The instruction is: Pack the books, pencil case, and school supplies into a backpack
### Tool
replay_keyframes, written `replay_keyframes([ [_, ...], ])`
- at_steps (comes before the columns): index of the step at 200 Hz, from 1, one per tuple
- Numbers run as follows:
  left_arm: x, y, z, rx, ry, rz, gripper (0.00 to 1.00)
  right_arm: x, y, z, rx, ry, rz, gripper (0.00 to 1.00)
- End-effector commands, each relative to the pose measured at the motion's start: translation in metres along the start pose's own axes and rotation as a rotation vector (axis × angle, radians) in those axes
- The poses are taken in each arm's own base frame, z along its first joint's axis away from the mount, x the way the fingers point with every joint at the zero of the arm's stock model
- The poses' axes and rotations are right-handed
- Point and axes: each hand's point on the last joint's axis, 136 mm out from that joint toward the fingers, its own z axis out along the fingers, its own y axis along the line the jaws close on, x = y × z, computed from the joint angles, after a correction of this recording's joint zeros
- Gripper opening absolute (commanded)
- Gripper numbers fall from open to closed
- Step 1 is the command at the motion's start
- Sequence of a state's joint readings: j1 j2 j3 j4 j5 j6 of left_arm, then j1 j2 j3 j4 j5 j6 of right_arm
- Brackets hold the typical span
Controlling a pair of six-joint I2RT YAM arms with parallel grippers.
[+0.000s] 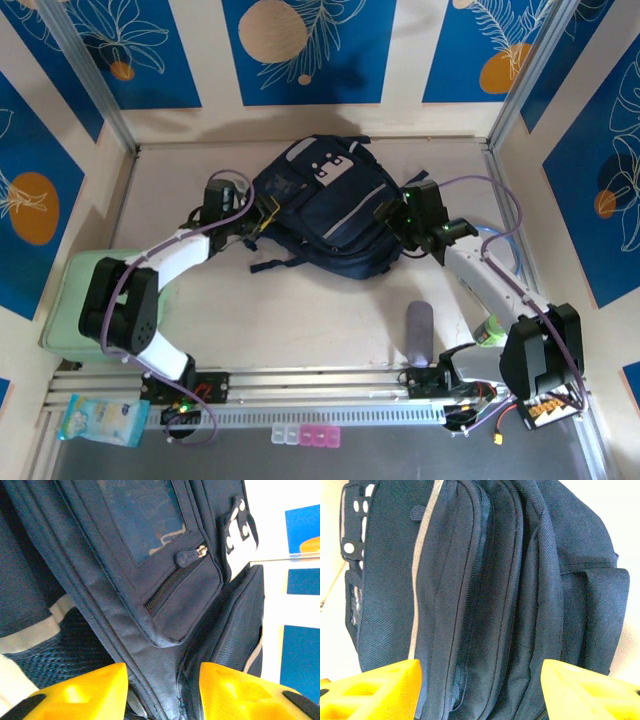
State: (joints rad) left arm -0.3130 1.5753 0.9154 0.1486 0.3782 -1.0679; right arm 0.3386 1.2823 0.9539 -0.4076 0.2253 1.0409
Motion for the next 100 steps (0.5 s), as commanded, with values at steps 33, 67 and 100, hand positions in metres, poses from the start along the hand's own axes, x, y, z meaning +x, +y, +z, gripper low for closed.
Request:
replay_keyframes([
  [33,0.021,0.013,0.034,-0.025,0.092,-0.031,0.37,0.006,0.007,0.004,-0.009,0.028,0.011,0.64],
  [67,0.022,0.014,0.049,0.000,0.123,-0.051,0.37,0.011,-0.002,0.002,0.008,0.039,0.010,0.64],
  [100,0.021,0.012,0.058,0.012,0.128,-0.060,0.34,0.018,-0.005,0.005,0.012,0.066,0.002,0.64],
])
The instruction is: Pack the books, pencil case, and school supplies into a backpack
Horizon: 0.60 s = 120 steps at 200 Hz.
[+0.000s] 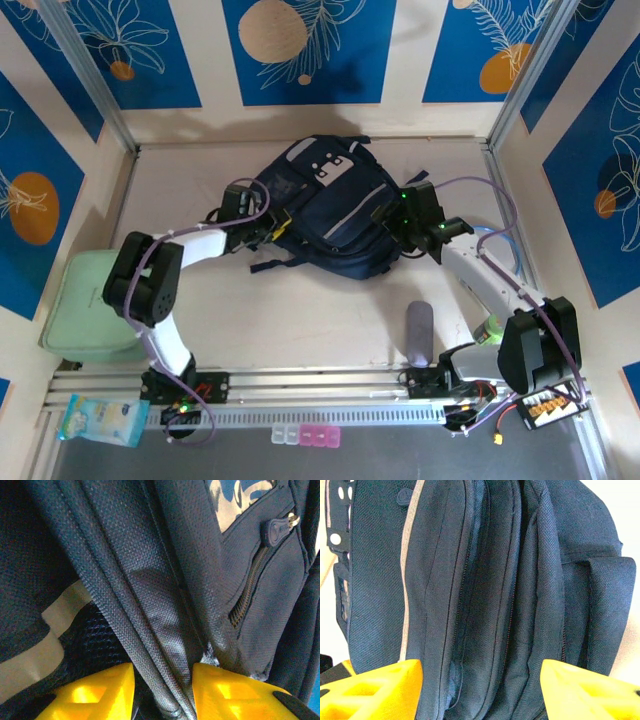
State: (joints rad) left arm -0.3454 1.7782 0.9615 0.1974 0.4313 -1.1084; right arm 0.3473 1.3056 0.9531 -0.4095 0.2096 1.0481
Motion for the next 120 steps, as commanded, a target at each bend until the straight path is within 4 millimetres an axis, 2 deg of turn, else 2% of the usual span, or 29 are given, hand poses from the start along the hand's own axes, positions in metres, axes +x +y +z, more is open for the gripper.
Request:
replay_keyframes([
  [1,-0.004,-0.020,0.007,0.066,0.010,0.009,0.34,0.011,-0.003,-0.001,0.001,0.035,0.000,0.64],
  [19,-0.005,-0.022,0.009,0.073,0.010,0.003,0.26,0.016,0.002,-0.001,-0.011,0.045,-0.044,0.63],
  [33,-0.007,-0.026,0.010,0.086,0.008,0.007,0.15,0.020,0.012,-0.004,-0.017,0.039,-0.113,0.63],
  [52,-0.007,-0.044,0.009,0.143,0.016,0.033,0.00,0.029,0.027,-0.011,-0.017,0.029,-0.217,0.63],
  [71,-0.006,-0.064,0.007,0.186,0.022,0.054,0.00,0.044,0.042,-0.013,-0.014,0.035,-0.322,0.62],
  [93,0.000,-0.082,0.003,0.223,0.022,0.067,0.00,0.068,0.049,-0.006,0.010,0.075,-0.398,0.62],
  [120,0.008,-0.096,-0.004,0.265,0.011,0.050,0.00,0.093,0.042,0.009,0.061,0.139,-0.423,0.60],
])
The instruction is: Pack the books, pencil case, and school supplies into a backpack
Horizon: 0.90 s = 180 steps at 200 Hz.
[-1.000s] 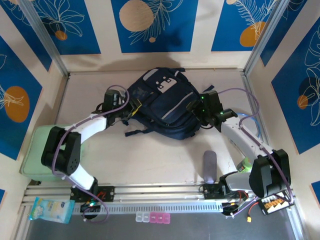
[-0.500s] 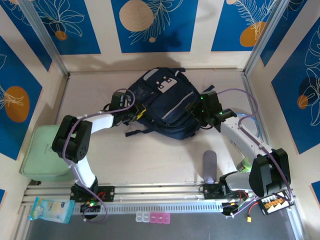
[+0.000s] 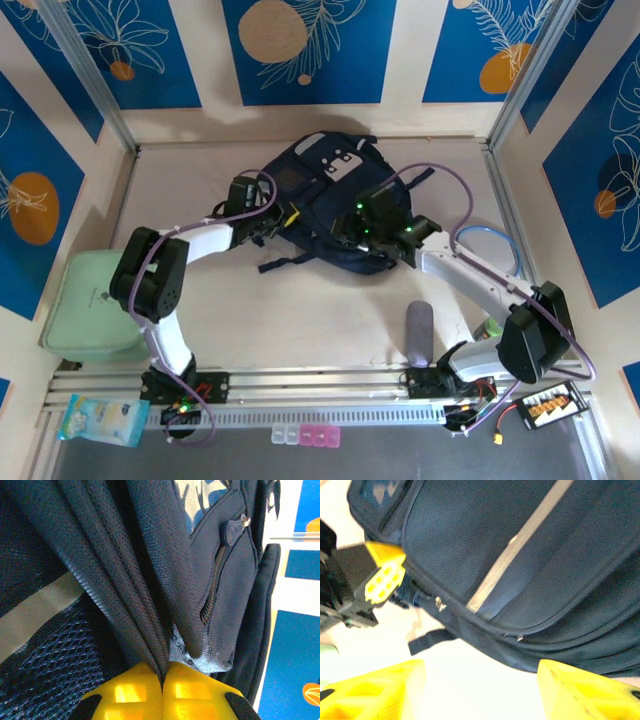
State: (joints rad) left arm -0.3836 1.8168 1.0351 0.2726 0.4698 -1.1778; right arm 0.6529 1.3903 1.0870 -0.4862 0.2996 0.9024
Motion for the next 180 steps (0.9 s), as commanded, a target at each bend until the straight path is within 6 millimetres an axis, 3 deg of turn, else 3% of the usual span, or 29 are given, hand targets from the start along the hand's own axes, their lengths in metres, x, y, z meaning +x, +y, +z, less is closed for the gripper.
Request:
replay_keyframes([
  [1,0.007,-0.055,-0.009,0.156,-0.010,0.052,0.00,0.019,-0.014,0.014,0.097,0.056,-0.040,0.60],
  [45,0.016,-0.055,-0.026,0.170,-0.046,0.025,0.00,0.037,-0.036,0.035,0.125,0.103,-0.074,0.59],
  [64,0.021,-0.050,-0.034,0.157,-0.067,0.015,0.00,0.028,-0.055,0.047,0.136,0.092,-0.085,0.58],
  [83,0.028,-0.045,-0.038,0.147,-0.072,0.010,0.00,0.004,-0.069,0.057,0.134,0.045,-0.086,0.57],
  [105,0.038,-0.044,-0.035,0.145,-0.051,0.015,0.00,-0.023,-0.062,0.060,0.114,0.001,-0.153,0.56],
  [127,0.046,-0.047,-0.029,0.158,-0.032,0.015,0.00,-0.034,-0.050,0.057,0.109,-0.017,-0.202,0.56],
  [151,0.048,-0.047,-0.022,0.155,-0.022,0.015,0.00,-0.029,-0.047,0.046,0.116,-0.030,-0.223,0.56],
  [180,0.047,-0.050,-0.017,0.162,-0.012,0.009,0.00,-0.009,-0.040,0.024,0.115,-0.047,-0.285,0.56],
])
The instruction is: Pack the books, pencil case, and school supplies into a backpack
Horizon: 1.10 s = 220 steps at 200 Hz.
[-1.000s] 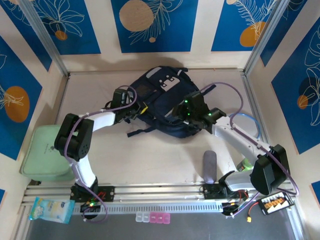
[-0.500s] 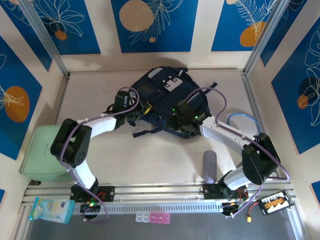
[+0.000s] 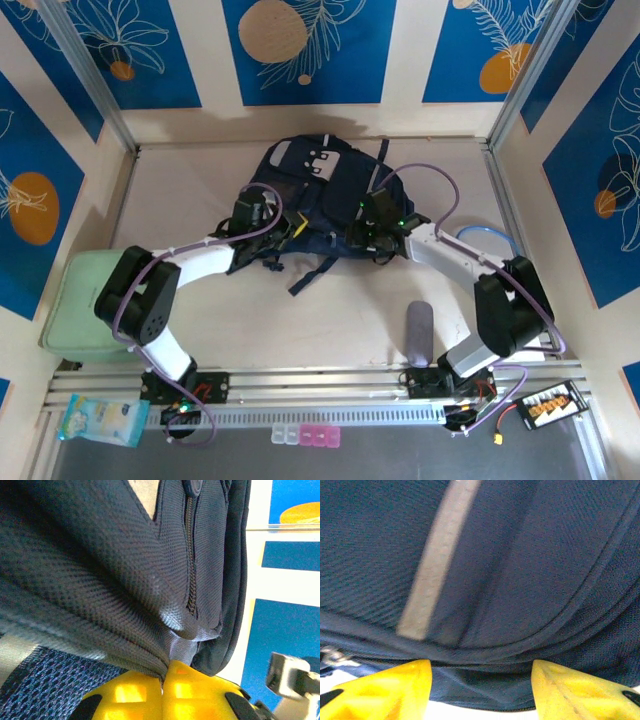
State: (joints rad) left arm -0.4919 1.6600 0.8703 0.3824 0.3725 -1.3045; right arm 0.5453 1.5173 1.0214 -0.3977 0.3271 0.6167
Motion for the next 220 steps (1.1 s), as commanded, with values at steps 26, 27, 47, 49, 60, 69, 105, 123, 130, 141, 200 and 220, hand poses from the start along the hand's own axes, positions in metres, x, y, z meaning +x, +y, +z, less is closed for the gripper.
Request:
replay_keyframes([
  [26,0.003,-0.032,0.007,0.104,0.025,0.041,0.00,0.016,0.044,-0.035,-0.122,-0.054,-0.124,0.52],
  [27,0.003,-0.033,0.008,0.105,0.025,0.041,0.00,0.016,0.044,-0.035,-0.122,-0.054,-0.124,0.52],
  [47,0.002,-0.035,0.008,0.110,0.024,0.041,0.00,0.018,0.061,-0.026,-0.155,-0.043,-0.128,0.44],
  [49,0.002,-0.034,0.008,0.109,0.026,0.040,0.00,0.017,0.063,-0.026,-0.156,-0.043,-0.126,0.43],
  [60,0.002,-0.036,0.007,0.112,0.024,0.041,0.00,0.014,0.064,-0.017,-0.136,-0.033,-0.113,0.36],
  [69,0.002,-0.036,0.006,0.112,0.023,0.042,0.00,0.013,0.064,-0.010,-0.119,-0.027,-0.108,0.32],
  [105,0.003,-0.038,0.001,0.111,0.021,0.050,0.00,0.015,0.066,0.014,-0.095,-0.005,-0.118,0.29],
  [123,0.004,-0.039,0.000,0.110,0.022,0.053,0.00,0.014,0.070,0.019,-0.106,-0.010,-0.128,0.30],
  [130,0.004,-0.040,-0.001,0.111,0.021,0.054,0.00,0.013,0.071,0.020,-0.107,-0.012,-0.129,0.31],
  [141,0.003,-0.041,-0.001,0.113,0.020,0.054,0.00,0.012,0.072,0.024,-0.102,-0.015,-0.130,0.31],
  [200,0.004,-0.041,-0.001,0.116,0.023,0.047,0.00,0.003,0.073,0.039,-0.070,-0.039,-0.126,0.26],
  [220,0.003,-0.039,-0.001,0.109,0.021,0.046,0.00,0.001,0.063,0.039,-0.010,-0.047,-0.101,0.20],
])
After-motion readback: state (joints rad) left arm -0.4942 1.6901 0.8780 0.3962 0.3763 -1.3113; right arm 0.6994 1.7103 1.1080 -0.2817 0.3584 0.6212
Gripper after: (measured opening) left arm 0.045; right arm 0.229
